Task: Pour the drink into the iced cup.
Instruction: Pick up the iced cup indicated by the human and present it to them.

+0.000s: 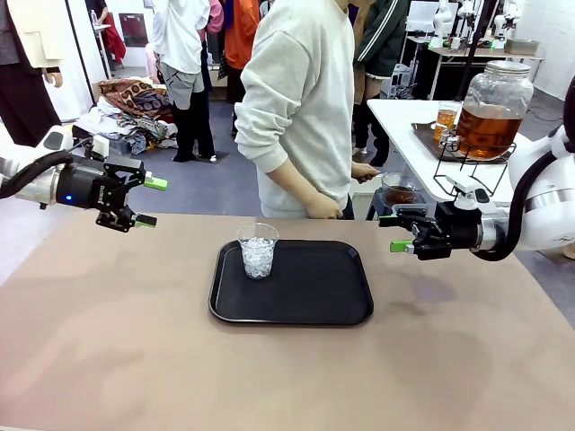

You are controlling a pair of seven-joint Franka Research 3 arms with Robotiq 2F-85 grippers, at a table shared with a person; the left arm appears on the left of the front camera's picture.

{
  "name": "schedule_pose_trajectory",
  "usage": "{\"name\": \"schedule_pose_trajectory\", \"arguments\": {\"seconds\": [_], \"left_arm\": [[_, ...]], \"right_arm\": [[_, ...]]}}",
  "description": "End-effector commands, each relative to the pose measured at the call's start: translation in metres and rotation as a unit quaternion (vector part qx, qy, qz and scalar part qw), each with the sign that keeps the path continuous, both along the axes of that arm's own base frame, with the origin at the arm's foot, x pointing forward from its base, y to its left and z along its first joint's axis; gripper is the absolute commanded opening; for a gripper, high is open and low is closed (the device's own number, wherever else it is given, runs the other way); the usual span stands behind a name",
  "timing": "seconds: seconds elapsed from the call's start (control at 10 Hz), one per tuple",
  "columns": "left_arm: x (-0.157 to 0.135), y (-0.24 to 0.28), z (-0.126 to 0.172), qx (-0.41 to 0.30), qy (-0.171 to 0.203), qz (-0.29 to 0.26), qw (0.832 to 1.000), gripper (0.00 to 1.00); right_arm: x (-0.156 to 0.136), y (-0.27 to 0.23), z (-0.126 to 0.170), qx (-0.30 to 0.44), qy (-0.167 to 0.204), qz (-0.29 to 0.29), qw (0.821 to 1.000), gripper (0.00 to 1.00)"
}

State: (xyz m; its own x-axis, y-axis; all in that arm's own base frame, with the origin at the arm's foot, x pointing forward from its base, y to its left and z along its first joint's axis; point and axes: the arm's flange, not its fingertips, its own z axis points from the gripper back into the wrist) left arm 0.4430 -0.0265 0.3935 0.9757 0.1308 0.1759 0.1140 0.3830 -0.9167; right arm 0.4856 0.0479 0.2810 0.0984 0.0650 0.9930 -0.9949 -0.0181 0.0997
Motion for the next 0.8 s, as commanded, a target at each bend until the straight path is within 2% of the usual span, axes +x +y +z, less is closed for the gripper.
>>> {"name": "schedule_pose_trajectory", "arguments": {"seconds": [0.0,0.7], "left_arm": [[0.0004,-0.0002,0.0005,0.000,-0.001,0.000,1.000,1.00],[0.0004,-0.0002,0.0005,0.000,-0.001,0.000,1.000,1.00]], "right_arm": [[0.0034,0.0021,0.0027,-0.001,0.001,-0.002,1.000,1.00],[0.0034,0.0021,0.0027,-0.001,0.001,-0.002,1.000,1.00]]}}
